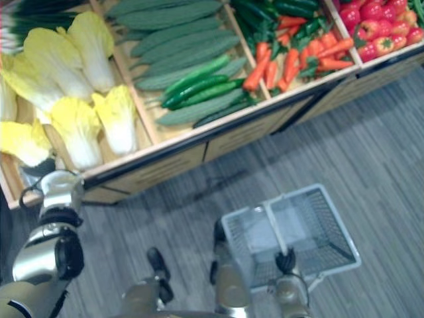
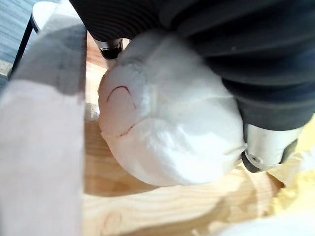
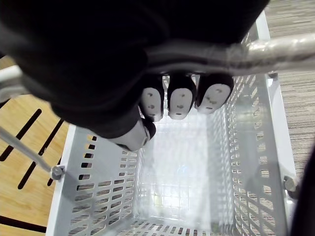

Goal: Pick vegetable in the basket

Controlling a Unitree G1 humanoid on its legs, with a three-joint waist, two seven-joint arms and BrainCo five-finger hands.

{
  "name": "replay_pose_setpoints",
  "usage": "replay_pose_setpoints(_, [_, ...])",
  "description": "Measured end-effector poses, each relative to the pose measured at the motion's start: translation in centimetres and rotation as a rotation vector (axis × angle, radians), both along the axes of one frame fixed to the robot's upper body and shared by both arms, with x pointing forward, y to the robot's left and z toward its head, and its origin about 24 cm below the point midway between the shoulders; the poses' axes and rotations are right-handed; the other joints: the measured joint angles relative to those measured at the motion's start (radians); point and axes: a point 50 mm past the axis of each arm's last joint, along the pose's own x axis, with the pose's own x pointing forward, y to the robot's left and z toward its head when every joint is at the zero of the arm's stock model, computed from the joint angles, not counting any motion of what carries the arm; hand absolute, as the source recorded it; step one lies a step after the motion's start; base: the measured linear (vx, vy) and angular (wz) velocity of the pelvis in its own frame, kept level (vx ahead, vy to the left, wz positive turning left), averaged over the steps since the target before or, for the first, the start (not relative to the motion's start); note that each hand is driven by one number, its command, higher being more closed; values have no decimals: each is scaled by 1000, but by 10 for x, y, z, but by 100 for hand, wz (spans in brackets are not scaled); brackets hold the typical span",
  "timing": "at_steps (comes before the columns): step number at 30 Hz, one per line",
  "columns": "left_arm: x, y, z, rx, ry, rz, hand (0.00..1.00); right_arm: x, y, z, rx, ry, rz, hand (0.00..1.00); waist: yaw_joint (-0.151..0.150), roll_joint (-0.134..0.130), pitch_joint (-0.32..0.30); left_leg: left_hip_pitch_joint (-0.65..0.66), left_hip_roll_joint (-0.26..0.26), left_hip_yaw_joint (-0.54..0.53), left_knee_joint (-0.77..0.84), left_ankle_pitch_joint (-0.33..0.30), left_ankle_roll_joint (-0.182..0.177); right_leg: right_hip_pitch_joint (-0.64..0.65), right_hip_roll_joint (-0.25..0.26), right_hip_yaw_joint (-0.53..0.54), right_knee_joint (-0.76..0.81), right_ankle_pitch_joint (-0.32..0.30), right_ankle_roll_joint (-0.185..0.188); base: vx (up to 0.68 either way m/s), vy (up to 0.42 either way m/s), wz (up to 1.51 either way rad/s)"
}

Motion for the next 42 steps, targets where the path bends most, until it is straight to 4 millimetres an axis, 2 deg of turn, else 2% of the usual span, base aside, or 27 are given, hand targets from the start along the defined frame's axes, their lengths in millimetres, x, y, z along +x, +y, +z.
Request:
replay_pose_setpoints(3, [-5,-20,-1,10,-76,-36,100,-5,1,-2,10,10,-17,100,-1,0,-1,10,0,-17,0,-1,-1,21,0,-18,0,-7,0,22,-25,13])
replay_pose_setpoints(7, [-20,-30,2,23,-172,2,100,-6,-1,-3,15,19,-22,100,1,2,-4,25,0,-20,0,-1,0,37,3,-22,0,-8,-2,8,-14,3])
replay_pose_setpoints(11, [-28,-39,6,27,-226,47,100,-13,-5,-5,17,41,-41,100,2,10,-50,33,0,-28,-1,-1,-1,50,7,-29,0,-12,-1,12,-30,6])
replay_pose_setpoints(17, [-42,-47,29,87,-360,103,100,-28,-5,-10,21,86,-38,100,2,17,-116,44,0,-47,-2,-5,-7,70,4,-41,0,-19,1,5,-18,8])
replay_pose_setpoints(19, [-48,-46,41,157,-402,110,100,-31,-5,-11,21,100,-25,100,2,18,-135,48,0,-46,-2,-5,-7,73,4,-39,0,-19,1,0,0,0])
replay_pose_setpoints(21, [-50,-54,58,266,-451,61,100,-34,-7,-12,21,111,-21,100,5,20,-151,55,1,-44,-2,-6,-7,79,5,-36,0,-19,1,0,0,0])
replay_pose_setpoints(24, [-47,-77,80,439,-512,-122,100,-33,-15,-9,5,112,-11,100,7,28,-179,58,3,-37,-2,-13,-14,78,5,-26,0,-18,2,0,-14,-6])
replay_pose_setpoints(26, [-43,-99,91,615,-526,-399,100,-24,-33,3,-31,85,30,100,7,46,-198,71,0,-11,-6,-21,-16,75,5,0,0,-19,10,-7,-12,-29])
replay_pose_setpoints(27, [-42,-105,92,649,-526,-473,100,-21,-38,8,-45,76,49,100,6,51,-204,74,-1,-3,-7,-23,-15,73,6,8,0,-19,11,-5,-6,-39])
replay_pose_setpoints(29, [-40,-130,92,744,-513,-760,100,-4,-58,29,-104,41,153,100,1,75,-222,92,-4,37,-7,-35,-18,67,10,44,0,-23,20,13,-6,-47])
replay_pose_setpoints(30, [-40,-135,91,762,-501,-818,100,0,-61,34,-120,37,186,100,0,80,-226,99,-4,50,-7,-37,-20,65,13,55,0,-23,21,24,-14,-64])
replay_pose_setpoints(32, [-42,-150,79,834,-421,-1064,100,16,-66,50,-150,28,334,100,-3,93,-249,115,0,101,-7,-48,-29,52,25,100,0,-21,23,31,-21,-67])
replay_pose_setpoints(36, [-52,-170,60,922,-322,-1386,100,42,-63,71,-143,19,508,100,-28,94,-250,161,5,180,-6,-59,-40,53,51,171,0,-20,23,36,-37,-55])
replay_pose_setpoints(38, [-54,-174,52,932,-280,-1492,100,51,-62,78,-129,31,573,100,-31,96,-252,182,5,214,-6,-66,-42,53,61,203,0,-14,21,22,-14,-58])
replay_pose_setpoints(40, [-58,-183,38,927,-215,-1609,100,65,-55,86,-131,51,676,100,-50,97,-253,214,4,261,-2,-78,-49,61,74,243,0,-1,19,19,-5,-61])
replay_pose_setpoints(42, [-62,-196,27,916,-168,-1735,100,72,-45,92,-130,57,762,100,-52,98,-254,244,5,303,-2,-89,-54,71,85,276,0,1,22,-10,6,-56])
